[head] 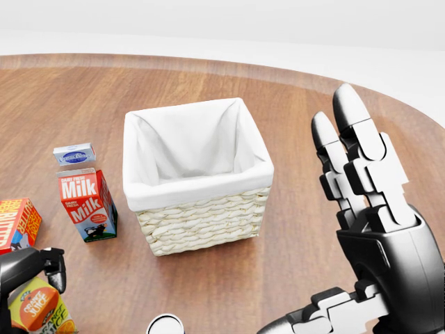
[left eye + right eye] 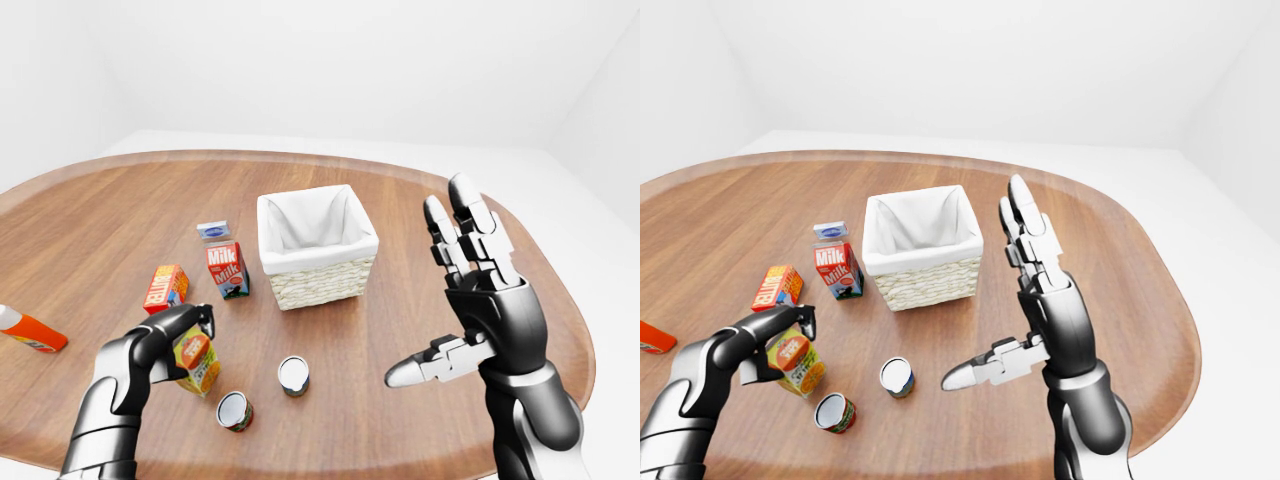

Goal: Pick up the orange juice, and put it in the basket.

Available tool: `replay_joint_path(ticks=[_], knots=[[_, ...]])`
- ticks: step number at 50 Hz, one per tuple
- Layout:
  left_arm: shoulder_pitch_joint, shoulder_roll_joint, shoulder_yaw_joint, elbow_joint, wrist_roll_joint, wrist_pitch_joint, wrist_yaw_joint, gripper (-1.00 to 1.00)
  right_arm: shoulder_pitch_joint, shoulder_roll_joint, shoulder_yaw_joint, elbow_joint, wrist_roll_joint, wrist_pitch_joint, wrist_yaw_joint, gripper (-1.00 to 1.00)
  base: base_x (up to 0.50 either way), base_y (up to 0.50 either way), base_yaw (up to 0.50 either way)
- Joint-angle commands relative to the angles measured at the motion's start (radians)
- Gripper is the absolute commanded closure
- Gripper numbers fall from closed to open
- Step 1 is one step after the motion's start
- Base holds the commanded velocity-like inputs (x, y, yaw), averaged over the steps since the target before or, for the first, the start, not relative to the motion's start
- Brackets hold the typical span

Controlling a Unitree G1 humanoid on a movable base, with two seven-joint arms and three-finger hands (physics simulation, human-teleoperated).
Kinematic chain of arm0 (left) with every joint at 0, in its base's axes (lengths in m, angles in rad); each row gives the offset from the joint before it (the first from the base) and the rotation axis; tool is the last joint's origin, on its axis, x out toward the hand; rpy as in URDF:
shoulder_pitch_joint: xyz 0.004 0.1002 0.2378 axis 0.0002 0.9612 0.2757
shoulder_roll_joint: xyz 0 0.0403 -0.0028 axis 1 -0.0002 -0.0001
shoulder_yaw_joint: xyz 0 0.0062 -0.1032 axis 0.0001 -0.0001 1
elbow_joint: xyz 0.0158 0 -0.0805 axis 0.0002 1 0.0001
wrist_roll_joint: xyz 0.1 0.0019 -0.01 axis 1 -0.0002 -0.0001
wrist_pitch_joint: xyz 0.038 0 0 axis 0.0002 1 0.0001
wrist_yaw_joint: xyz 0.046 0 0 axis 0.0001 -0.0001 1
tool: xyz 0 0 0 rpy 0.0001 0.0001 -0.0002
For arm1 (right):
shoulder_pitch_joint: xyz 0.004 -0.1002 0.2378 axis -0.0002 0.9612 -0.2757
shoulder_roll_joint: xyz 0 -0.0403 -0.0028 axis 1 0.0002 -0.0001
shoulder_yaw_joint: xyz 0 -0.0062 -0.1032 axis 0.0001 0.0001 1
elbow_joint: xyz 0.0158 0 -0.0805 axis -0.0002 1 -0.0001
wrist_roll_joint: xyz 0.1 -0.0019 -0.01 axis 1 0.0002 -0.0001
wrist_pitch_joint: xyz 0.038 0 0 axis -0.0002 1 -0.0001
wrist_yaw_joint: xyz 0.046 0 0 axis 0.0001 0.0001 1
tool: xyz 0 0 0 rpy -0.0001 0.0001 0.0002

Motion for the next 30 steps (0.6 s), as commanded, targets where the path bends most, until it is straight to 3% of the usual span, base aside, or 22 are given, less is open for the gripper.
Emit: replay_joint_path(ticks=[1,8,14,27,30], knots=[[-0.012,0.032,0.067,-0.108,-0.115,0.000,0.000,1.00,0.008,0.000,0.011,0.009,-0.004,-0.011,0.000,-1.00,0.00,0.00,0.00],[-0.023,0.039,0.084,-0.157,-0.153,0.000,0.000,1.00,0.015,0.000,0.023,0.025,-0.007,-0.029,0.001,-1.00,0.00,0.00,0.00],[-0.024,0.048,0.107,-0.223,-0.216,0.000,0.000,1.00,0.007,-0.001,0.015,0.019,-0.002,-0.017,0.000,-1.00,0.00,0.00,0.00],[0.024,0.082,0.204,-0.350,-0.335,0.000,0.000,1.00,0.011,-0.001,0.022,0.019,-0.007,-0.019,-0.003,-1.00,0.00,0.00,0.00],[0.045,0.074,0.225,-0.386,-0.370,0.000,0.000,1.00,0.013,-0.001,0.027,0.034,-0.013,-0.035,-0.003,-1.00,0.00,0.00,0.00]])
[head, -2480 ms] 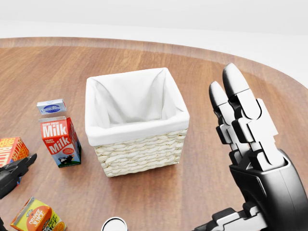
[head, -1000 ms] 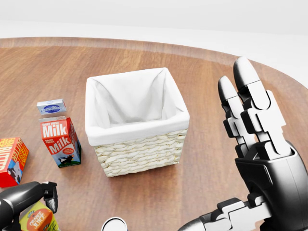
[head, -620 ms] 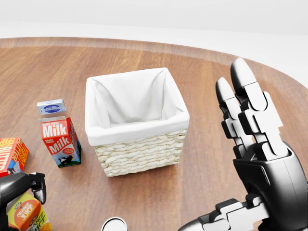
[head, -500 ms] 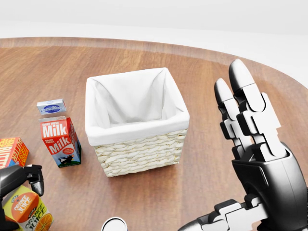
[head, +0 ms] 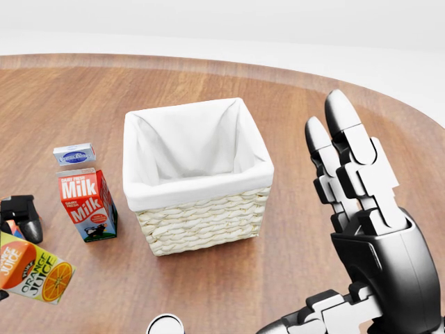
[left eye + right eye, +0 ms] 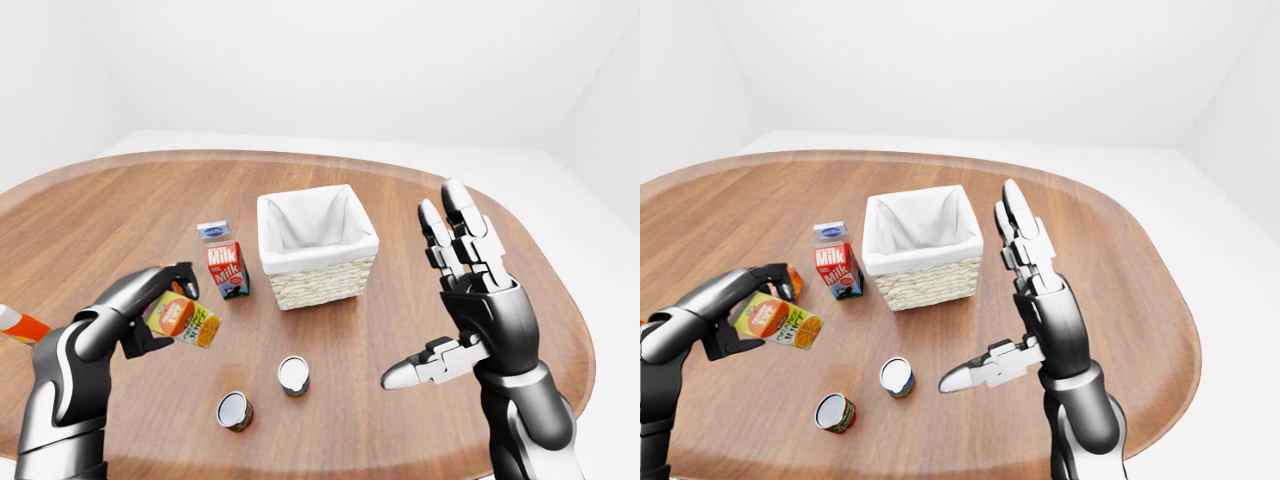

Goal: Pick up the orange juice, and put it in the basket.

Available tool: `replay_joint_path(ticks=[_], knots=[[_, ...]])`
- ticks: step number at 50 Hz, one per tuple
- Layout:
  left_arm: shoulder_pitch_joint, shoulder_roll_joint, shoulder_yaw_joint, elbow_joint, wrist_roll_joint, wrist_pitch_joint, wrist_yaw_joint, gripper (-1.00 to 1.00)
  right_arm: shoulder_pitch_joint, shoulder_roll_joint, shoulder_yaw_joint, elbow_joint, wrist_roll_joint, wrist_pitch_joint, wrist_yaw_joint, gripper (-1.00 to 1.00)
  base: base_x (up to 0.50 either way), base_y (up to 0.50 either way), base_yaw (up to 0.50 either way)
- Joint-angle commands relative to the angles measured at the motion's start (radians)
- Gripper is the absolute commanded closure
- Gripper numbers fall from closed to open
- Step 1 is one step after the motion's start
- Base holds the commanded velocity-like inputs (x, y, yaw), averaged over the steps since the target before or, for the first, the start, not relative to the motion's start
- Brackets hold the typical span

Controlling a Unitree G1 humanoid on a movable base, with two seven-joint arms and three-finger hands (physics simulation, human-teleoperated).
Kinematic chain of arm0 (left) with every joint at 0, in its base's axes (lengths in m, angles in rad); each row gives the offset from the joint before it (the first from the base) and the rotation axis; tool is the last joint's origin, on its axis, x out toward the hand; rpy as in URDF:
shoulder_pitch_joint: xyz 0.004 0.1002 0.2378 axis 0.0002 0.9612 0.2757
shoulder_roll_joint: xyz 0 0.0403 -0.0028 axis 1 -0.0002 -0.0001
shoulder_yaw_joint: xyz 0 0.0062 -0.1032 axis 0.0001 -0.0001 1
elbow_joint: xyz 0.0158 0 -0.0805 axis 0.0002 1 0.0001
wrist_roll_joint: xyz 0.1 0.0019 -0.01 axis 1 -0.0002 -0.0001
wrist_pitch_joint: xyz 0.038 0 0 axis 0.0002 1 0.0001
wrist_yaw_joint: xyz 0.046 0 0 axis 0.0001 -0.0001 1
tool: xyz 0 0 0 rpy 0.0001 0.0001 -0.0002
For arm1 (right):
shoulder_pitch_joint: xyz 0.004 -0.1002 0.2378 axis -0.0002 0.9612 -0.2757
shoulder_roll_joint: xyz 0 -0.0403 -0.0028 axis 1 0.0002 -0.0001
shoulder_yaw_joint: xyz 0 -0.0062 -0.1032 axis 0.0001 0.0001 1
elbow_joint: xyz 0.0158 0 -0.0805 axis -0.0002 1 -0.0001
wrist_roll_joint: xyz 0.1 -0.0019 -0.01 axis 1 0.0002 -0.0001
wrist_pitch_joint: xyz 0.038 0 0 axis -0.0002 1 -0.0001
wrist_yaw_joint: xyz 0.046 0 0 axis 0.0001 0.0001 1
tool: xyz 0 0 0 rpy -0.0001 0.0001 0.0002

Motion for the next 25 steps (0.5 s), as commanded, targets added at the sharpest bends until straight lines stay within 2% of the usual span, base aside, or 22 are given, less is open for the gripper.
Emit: replay_joint_path(ticks=[1,7,17,25], knots=[[0.042,0.011,0.087,-0.122,-0.123,0.000,0.000,1.00,0.000,0.000,0.005,0.018,-0.006,-0.015,-0.001,-1.00,0.00,0.00,0.00],[0.071,-0.015,0.110,-0.191,-0.166,0.000,0.000,1.00,-0.003,-0.001,0.004,0.020,-0.005,-0.013,-0.002,-1.00,0.00,0.00,0.00],[0.091,-0.035,0.143,-0.333,-0.300,0.000,0.000,1.00,-0.004,0.000,0.002,0.022,-0.005,-0.014,-0.002,-1.00,0.00,0.00,0.00],[0.154,-0.087,0.169,-0.457,-0.375,0.000,0.000,1.00,0.001,0.000,0.006,0.021,-0.008,-0.020,-0.002,-1.00,0.00,0.00,0.00]])
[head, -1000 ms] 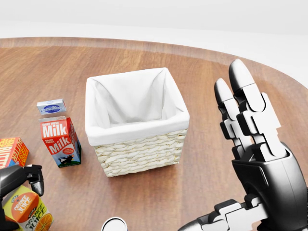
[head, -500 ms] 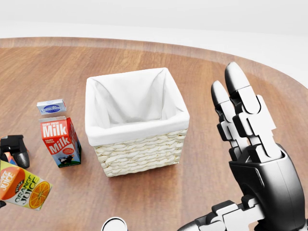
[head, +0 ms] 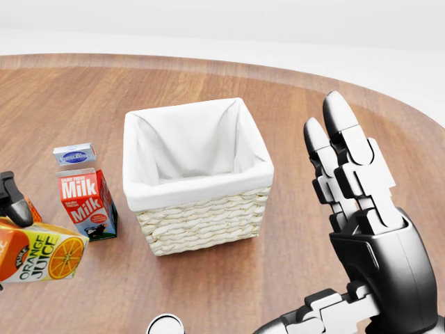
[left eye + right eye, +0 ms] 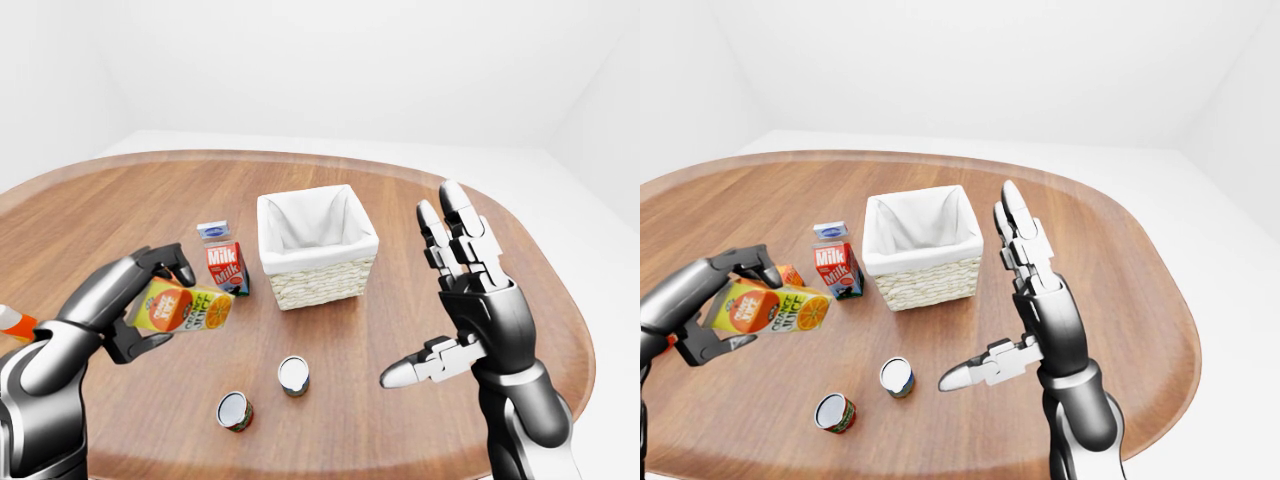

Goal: Pick up the orange juice, and put it in the basket.

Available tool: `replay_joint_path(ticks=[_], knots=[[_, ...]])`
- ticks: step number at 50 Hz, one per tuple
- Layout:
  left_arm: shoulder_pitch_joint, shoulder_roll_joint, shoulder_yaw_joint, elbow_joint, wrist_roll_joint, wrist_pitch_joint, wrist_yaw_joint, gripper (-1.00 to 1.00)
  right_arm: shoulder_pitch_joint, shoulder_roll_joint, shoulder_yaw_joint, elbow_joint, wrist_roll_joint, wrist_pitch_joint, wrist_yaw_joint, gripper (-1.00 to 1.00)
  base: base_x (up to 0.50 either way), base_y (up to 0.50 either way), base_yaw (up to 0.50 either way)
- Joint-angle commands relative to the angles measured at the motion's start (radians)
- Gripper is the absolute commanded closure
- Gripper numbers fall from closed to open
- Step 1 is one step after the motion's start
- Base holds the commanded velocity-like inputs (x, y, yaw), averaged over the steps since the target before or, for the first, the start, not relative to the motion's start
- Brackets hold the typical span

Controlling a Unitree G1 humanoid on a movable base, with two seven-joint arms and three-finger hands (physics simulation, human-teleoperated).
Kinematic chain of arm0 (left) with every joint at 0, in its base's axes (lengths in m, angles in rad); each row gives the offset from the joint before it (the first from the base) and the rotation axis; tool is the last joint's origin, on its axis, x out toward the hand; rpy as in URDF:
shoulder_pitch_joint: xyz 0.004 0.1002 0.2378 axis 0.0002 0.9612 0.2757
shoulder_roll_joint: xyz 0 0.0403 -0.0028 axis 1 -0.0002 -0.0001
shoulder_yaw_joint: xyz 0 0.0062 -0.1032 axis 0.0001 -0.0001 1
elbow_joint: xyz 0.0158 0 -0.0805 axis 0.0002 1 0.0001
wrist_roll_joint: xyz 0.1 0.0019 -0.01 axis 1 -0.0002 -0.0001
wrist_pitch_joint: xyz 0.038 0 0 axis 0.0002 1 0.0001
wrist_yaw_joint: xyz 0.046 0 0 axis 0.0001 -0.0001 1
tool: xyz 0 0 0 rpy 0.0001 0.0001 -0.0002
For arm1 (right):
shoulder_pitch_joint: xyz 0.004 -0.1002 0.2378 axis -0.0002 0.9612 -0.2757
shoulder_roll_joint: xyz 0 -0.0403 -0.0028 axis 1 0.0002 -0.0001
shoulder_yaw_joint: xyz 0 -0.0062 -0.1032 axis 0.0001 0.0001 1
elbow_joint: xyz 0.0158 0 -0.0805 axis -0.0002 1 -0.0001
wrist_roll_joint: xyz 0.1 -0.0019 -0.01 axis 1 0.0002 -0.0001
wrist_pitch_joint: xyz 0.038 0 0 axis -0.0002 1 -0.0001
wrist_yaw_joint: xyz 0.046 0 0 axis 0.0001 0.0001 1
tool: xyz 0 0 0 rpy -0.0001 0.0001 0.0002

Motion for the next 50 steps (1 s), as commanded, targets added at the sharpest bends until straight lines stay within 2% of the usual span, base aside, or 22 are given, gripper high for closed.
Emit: replay_joint_path(ticks=[1,4,7,13,17,21,26,31,32,33,41,50], knots=[[0.076,-0.060,0.042,-0.202,-0.183,0.000,0.000,1.00,0.006,0.001,0.007,0.004,-0.006,-0.010,0.000,-1.00,0.00,0.00,0.00],[0.075,-0.075,0.056,-0.220,-0.196,0.000,0.000,1.00,0.004,0.000,0.005,0.005,-0.003,-0.008,-0.001,-1.00,0.00,0.00,0.00],[0.084,-0.089,0.058,-0.270,-0.251,0.000,0.000,1.00,0.004,0.000,0.001,0.005,-0.003,-0.009,-0.001,-1.00,0.00,0.00,0.00],[0.165,-0.080,0.041,-0.415,-0.350,0.000,0.000,1.00,0.008,0.000,0.010,0.012,-0.010,-0.017,-0.003,-1.00,0.00,0.00,0.00],[0.203,-0.104,0.035,-0.433,-0.349,0.000,0.000,1.00,0.009,0.000,0.011,0.003,-0.009,-0.012,-0.004,-1.00,0.00,0.00,0.00],[0.232,-0.096,0.027,-0.465,-0.363,0.000,0.000,1.00,0.004,-0.001,0.008,0.003,-0.009,-0.006,-0.006,-1.00,0.00,0.00,0.00],[0.206,-0.086,0.020,-0.484,-0.369,0.000,0.000,1.00,0.009,-0.001,-0.008,-0.026,0.004,0.015,-0.003,-1.00,0.00,0.00,0.00],[0.219,-0.107,0.013,-0.473,-0.364,0.000,0.000,1.00,0.012,0.002,0.004,-0.004,-0.009,-0.008,-0.003,-1.00,0.00,0.00,0.00],[0.222,-0.107,0.016,-0.472,-0.366,0.000,0.000,1.00,0.013,0.001,0.004,-0.011,-0.008,-0.003,-0.003,-1.00,0.00,0.00,0.00],[0.222,-0.100,0.023,-0.487,-0.379,0.000,0.000,1.00,0.006,-0.001,-0.004,-0.021,-0.002,0.012,-0.003,-1.00,0.00,0.00,0.00],[0.204,-0.067,0.043,-0.578,-0.438,0.000,0.000,1.00,0.007,0.002,-0.002,0.001,-0.005,-0.006,-0.001,-1.00,0.00,0.00,0.00],[0.150,-0.020,0.060,-0.615,-0.459,0.000,0.000,1.00,0.012,0.001,0.010,0.013,-0.013,-0.020,-0.003,-1.00,0.00,0.00,0.00]])
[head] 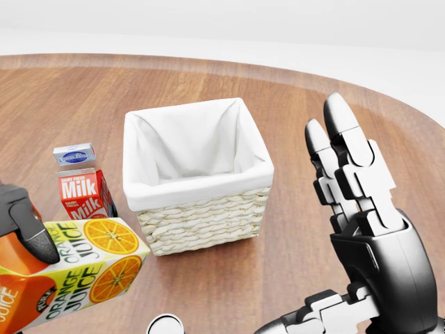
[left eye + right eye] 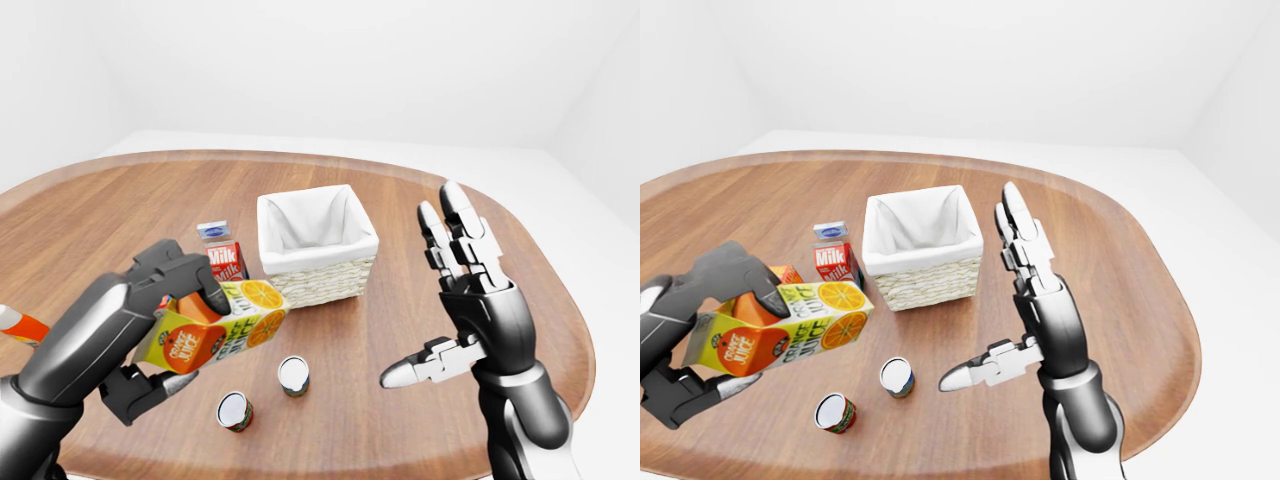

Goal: Pick up the orange juice, and put it in the basket.

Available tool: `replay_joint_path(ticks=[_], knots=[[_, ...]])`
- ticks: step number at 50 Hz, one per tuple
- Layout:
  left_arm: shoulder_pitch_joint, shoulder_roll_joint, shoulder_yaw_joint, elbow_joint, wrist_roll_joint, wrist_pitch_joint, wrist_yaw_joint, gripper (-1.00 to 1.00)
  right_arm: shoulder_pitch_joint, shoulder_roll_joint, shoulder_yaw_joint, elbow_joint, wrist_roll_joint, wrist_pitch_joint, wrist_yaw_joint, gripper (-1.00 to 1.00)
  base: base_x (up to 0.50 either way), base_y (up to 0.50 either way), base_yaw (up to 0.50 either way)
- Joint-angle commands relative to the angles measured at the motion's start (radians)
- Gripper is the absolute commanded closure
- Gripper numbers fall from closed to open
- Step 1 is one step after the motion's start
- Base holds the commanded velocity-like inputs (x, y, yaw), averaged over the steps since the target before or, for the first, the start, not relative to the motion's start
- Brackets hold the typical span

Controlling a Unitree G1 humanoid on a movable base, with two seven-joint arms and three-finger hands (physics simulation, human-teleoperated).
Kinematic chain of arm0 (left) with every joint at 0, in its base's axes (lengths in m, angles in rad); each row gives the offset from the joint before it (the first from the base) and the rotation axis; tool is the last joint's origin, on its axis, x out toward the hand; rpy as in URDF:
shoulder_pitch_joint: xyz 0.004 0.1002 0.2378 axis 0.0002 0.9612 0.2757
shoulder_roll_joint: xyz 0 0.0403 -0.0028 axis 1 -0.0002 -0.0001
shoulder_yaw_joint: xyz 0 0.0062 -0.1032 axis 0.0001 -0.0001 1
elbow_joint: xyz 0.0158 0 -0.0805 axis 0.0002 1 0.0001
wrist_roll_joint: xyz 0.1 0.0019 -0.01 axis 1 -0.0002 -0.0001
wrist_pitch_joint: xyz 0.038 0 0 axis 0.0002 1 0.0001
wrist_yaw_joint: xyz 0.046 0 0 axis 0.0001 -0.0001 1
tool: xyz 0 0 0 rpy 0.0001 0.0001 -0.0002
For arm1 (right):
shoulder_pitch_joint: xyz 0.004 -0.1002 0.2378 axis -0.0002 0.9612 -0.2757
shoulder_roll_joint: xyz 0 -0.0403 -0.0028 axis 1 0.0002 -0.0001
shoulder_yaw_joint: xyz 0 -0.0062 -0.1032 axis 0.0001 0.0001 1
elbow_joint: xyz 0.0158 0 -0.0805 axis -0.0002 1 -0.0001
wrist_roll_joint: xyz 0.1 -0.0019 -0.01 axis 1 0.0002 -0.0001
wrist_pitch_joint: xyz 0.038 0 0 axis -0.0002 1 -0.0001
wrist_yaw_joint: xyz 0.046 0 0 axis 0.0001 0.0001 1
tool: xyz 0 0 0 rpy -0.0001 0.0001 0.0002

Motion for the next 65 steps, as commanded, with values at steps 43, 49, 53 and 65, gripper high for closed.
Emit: replay_joint_path(ticks=[43,49,53,65], knots=[[-0.924,0.053,-0.351,0.325,0.086,0.000,0.000,1.00,0.022,-0.004,0.041,0.049,-0.026,-0.057,-0.006,-1.00,0.00,0.00,0.00],[-1.052,0.016,-0.395,0.571,0.157,0.000,0.000,1.00,0.020,-0.006,0.033,0.040,-0.016,-0.046,-0.004,-1.00,0.00,0.00,0.00],[-1.156,0.012,-0.406,0.805,0.211,0.000,0.000,1.00,0.017,-0.004,0.027,0.038,-0.010,-0.041,-0.002,-1.00,0.00,0.00,0.00],[-1.200,0.004,-0.420,1.059,0.325,0.000,0.000,1.00,0.021,-0.003,0.028,0.035,-0.009,-0.042,0.002,-1.00,0.00,0.00,0.00]])
